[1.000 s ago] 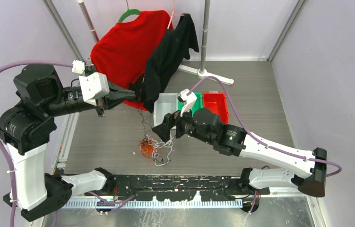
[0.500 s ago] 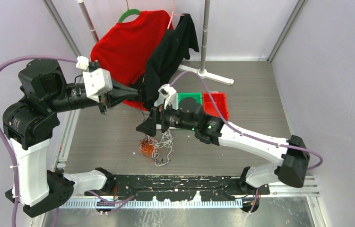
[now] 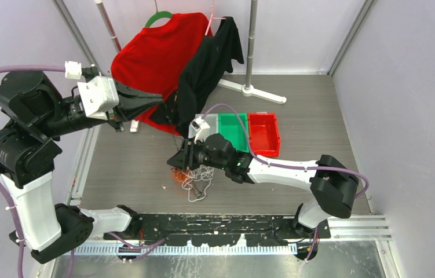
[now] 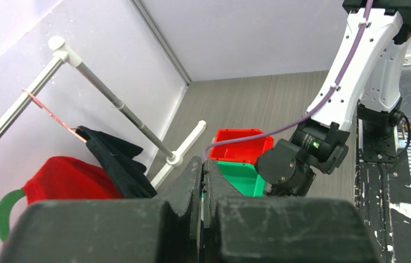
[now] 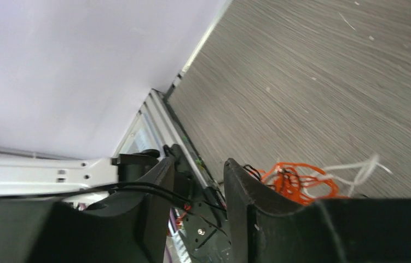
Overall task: Untangle the cables
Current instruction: Untie the cable.
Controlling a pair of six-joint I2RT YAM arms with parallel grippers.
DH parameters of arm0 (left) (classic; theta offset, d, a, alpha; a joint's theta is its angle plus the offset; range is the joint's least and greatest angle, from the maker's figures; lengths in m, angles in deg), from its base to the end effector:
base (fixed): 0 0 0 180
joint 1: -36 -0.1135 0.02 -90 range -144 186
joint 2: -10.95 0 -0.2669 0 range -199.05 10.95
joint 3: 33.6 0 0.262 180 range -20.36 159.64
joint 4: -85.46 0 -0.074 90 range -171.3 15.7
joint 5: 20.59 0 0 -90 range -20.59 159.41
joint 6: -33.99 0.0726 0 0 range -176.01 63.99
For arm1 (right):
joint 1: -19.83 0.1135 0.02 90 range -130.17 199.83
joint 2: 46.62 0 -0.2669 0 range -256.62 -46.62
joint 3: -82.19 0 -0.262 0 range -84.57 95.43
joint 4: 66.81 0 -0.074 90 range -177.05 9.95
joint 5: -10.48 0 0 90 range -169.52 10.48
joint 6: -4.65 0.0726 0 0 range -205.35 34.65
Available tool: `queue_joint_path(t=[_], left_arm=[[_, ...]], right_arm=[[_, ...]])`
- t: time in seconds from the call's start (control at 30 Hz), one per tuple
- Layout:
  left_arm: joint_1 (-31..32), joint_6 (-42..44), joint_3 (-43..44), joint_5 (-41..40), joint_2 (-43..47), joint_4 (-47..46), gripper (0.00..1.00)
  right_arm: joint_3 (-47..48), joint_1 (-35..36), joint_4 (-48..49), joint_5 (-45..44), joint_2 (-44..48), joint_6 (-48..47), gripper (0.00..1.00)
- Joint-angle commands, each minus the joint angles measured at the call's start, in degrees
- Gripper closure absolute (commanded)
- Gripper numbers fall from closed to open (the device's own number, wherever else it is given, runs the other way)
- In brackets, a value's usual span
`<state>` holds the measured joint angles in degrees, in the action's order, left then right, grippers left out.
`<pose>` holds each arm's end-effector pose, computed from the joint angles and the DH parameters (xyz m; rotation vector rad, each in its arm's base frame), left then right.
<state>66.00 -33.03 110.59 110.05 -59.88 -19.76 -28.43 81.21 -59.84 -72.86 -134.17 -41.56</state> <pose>0.0945 -0.1092 0.6134 1.1787 1.1244 -0.6578 0.1846 0.3559 0.2701 -0.4000 1.9607 1.3747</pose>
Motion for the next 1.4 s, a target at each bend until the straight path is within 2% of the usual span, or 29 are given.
queue_joint_path(t=[0.0,0.53,0.83,1.23,1.37], left_arm=[[0.15,-0.24,2.82,-1.06,0.12,-6.35,1.0],[0.1,-1.77,7.91,-6.3,-1.42,-21.04,1.0],[0.15,-2.35,11.28,-8.94,-4.17,-28.94,1.0],[0.15,2.4,11.28,-15.28,-4.2,-47.58,1.0],[0.13,4.29,11.07,-15.95,-4.03,-49.84,1.0]], right_arm=[[-3.2,0.18,6.71,-5.55,-0.71,3.13,0.57],[-5.91,0.95,3.53,-13.95,-6.54,2.67,0.56],[-3.83,3.9,-4.83,-23.4,-7.24,0.0,0.5],[-5.34,4.67,-6.49,-24.28,-9.31,2.2,0.41],[-5.57,5.51,-6.93,-26.85,-9.57,2.42,0.38]])
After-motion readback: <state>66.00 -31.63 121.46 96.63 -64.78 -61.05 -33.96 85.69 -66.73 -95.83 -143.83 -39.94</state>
